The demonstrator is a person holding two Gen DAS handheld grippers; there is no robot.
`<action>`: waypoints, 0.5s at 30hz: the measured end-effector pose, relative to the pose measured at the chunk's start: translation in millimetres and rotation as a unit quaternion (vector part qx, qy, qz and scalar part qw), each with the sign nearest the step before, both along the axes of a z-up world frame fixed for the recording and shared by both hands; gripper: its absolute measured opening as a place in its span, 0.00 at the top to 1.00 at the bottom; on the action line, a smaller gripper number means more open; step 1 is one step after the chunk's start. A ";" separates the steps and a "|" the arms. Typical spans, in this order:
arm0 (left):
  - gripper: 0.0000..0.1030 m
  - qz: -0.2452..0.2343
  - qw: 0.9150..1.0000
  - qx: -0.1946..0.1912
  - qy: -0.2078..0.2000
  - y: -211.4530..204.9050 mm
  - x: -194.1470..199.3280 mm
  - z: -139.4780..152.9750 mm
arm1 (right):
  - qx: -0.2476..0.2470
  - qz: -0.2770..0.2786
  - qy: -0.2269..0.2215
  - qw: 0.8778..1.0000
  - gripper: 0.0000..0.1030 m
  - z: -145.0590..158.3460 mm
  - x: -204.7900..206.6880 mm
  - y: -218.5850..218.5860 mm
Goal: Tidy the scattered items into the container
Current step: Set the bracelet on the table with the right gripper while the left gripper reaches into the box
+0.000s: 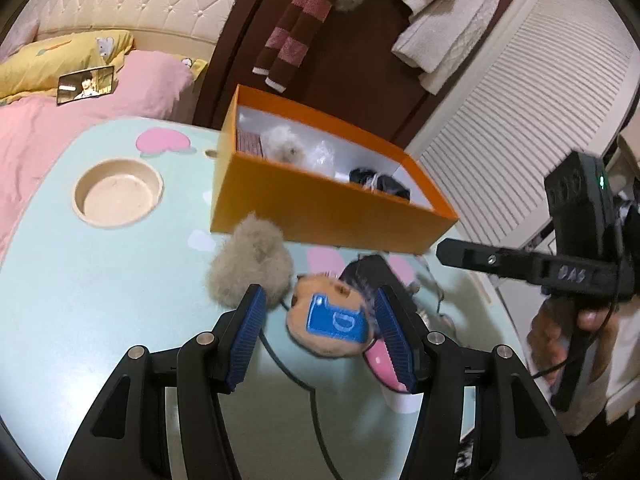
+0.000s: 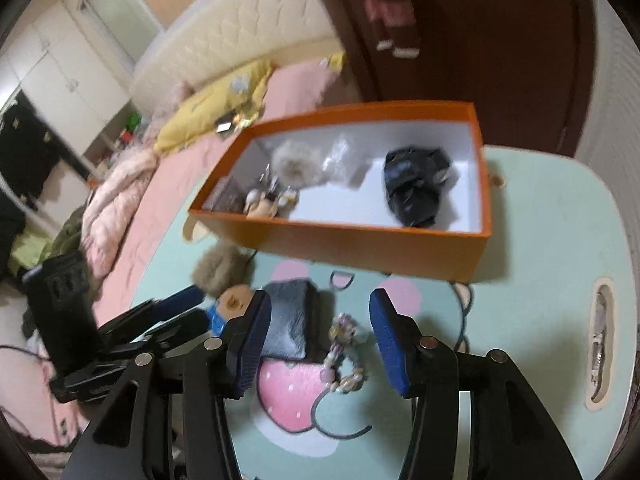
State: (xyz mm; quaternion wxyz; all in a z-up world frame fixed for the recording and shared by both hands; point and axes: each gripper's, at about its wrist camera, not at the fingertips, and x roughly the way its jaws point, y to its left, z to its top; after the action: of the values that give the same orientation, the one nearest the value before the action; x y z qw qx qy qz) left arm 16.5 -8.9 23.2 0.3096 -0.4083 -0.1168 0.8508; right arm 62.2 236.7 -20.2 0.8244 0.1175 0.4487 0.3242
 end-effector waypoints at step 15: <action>0.44 -0.053 0.975 -0.205 0.062 80.0 -95.9 72.0 | -0.009 -0.010 -0.021 1.000 0.37 -18.4 -23.8 9.5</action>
State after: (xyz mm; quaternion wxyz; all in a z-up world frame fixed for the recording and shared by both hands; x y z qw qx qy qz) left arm -79.4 71.1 95.2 0.2710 -0.4148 0.1018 0.8626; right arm 38.4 246.2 -38.6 0.8379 0.1080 0.4332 0.3140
